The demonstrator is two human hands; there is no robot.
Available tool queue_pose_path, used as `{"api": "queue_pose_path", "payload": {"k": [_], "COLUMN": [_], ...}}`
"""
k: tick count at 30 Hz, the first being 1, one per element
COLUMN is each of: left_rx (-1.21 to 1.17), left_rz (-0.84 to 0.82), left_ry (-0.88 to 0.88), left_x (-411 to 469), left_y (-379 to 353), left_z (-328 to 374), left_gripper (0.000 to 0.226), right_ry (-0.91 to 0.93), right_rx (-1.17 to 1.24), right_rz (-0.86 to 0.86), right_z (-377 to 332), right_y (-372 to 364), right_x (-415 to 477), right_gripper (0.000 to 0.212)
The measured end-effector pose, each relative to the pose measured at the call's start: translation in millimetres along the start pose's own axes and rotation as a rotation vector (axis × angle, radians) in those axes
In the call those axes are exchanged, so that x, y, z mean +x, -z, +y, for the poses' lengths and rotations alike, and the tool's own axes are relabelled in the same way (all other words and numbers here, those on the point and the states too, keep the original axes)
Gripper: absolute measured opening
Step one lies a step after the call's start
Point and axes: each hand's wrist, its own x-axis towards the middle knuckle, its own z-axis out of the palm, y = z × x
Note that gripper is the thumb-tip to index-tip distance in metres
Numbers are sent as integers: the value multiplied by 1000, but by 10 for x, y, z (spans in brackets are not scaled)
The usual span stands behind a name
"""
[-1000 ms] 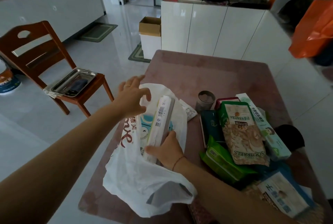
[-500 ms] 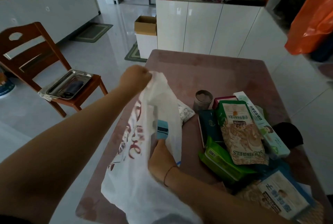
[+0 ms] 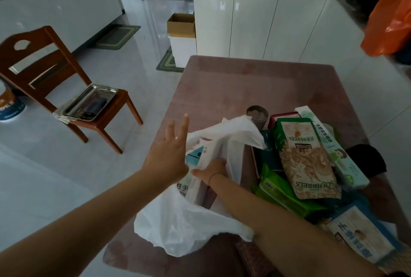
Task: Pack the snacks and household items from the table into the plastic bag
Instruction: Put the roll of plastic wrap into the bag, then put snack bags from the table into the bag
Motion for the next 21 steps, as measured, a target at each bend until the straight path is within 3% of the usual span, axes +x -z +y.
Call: {"api": "queue_pose_path", "payload": {"k": [5,9,12,16,18,20,21], "left_rx": [-202,27,169,-14,-161,-292,-351], "left_rz": [58,39,-81,-111,-149,-222,-255], "left_ry": [-86,-349,-394,-228,-143,-60,-34], "left_x": [11,-5,-23,4,7,-16,-40], "left_y": [-4,73,112,162,190,216,220], "left_z": [-71,-66,-61,-80,-104,-147,-159], "left_gripper": [87,61,29,60,71,83,89], "right_ry": [87,101,119,125,219,401,490], "right_rx": [-94,-61,-72,-124,-131,-25,20], "right_rz": [58,97,90,-101,-145,-41,96], "right_z": [10,18,117,186,173,227,302], "right_y": [109,225,203,223,434,766,969], "right_x": [157,125,-40,-284,-410,-502,-533], "right_gripper": [97,87,86,86,62,32,24]}}
